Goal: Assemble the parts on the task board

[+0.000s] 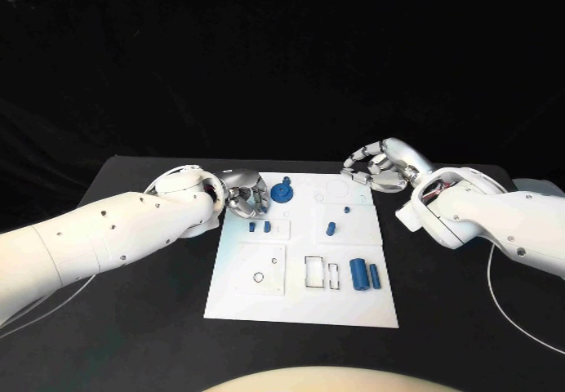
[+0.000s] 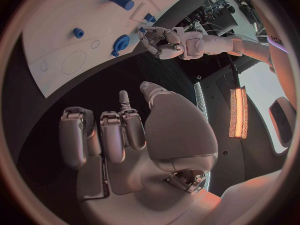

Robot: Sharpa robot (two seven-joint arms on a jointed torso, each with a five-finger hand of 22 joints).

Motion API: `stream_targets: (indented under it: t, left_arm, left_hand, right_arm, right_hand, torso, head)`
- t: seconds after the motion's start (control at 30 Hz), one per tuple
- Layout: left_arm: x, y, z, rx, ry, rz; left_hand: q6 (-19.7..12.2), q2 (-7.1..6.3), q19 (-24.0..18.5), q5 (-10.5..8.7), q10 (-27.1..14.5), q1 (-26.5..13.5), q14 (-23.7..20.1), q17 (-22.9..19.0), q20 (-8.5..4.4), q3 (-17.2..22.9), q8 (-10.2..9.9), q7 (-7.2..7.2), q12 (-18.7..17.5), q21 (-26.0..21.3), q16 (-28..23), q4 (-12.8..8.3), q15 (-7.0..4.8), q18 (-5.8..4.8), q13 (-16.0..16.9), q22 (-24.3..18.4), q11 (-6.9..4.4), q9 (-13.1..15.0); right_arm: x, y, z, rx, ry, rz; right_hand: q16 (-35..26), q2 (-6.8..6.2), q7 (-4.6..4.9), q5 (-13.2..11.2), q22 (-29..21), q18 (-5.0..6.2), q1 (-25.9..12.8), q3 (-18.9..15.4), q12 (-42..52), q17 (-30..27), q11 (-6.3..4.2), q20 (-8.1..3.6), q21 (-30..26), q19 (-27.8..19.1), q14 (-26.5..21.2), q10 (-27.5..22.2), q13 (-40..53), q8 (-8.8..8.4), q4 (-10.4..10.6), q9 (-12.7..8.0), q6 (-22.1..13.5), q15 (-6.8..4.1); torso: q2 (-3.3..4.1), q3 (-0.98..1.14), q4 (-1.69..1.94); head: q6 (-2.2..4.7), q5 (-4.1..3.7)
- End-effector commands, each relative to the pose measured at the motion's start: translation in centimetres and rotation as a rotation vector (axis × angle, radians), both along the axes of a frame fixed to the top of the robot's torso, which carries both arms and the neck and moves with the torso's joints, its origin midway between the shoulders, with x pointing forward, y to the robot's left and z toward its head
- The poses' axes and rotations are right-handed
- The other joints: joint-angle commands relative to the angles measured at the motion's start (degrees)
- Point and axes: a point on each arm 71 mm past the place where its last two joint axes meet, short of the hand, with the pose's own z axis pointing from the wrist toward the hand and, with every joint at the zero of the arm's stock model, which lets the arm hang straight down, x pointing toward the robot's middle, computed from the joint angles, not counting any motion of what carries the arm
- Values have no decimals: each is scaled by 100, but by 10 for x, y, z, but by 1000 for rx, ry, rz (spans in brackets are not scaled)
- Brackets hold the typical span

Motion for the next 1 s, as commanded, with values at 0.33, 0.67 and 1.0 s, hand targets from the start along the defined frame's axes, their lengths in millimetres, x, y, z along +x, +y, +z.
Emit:
stream_targets:
  t: [0.33, 0.67, 1.0]
  left_arm:
    - [-1, -1, -2, 16, 24, -8]
    - [-1, -1, -2, 18, 16, -15]
    - [-1, 0, -2, 16, 16, -11]
  left_hand:
    - [-162, -117, -152, -21, -102, -126, -120, -156, 44, -87, -177, 97, -183, -140, -64, 32, 67, 12, -35, -174, 99, -63]
    - [-298, -142, -173, -21, -111, -153, -148, -188, 58, -96, -297, 115, -220, -164, -60, 46, 81, 19, -32, -203, 111, -105]
    - [-328, -177, -197, -22, -145, -178, -168, -217, 60, -118, -333, 118, -247, -189, -61, 53, 89, 27, -32, -238, 118, -116]
  right_arm:
    - [0, 1, 0, -2, -4, 8]
    - [0, 1, 1, 1, -13, 5]
    - [0, 0, 1, 1, -14, 1]
  right_hand:
    - [-26, -3, -7, 22, 854, 52, -55, 35, -4, 873, 4, -55, -25, 122, 452, -23, 686, 29, -8, 0, 20, -35]
    - [-30, -5, -12, 19, 858, 51, -73, 50, -2, 873, -1, -60, -27, 126, 453, -19, 688, 44, -8, 1, 20, -41]
    - [-30, -5, -12, 21, 855, 52, -71, 52, -8, 872, -2, -60, -31, 124, 453, -24, 681, 44, -10, 1, 20, -41]
  torso:
    - [1, 3, 2]
    - [3, 6, -7]
    - [3, 4, -1]
  head:
    - [-13, 5]
    - [-24, 10]
    - [-29, -2]
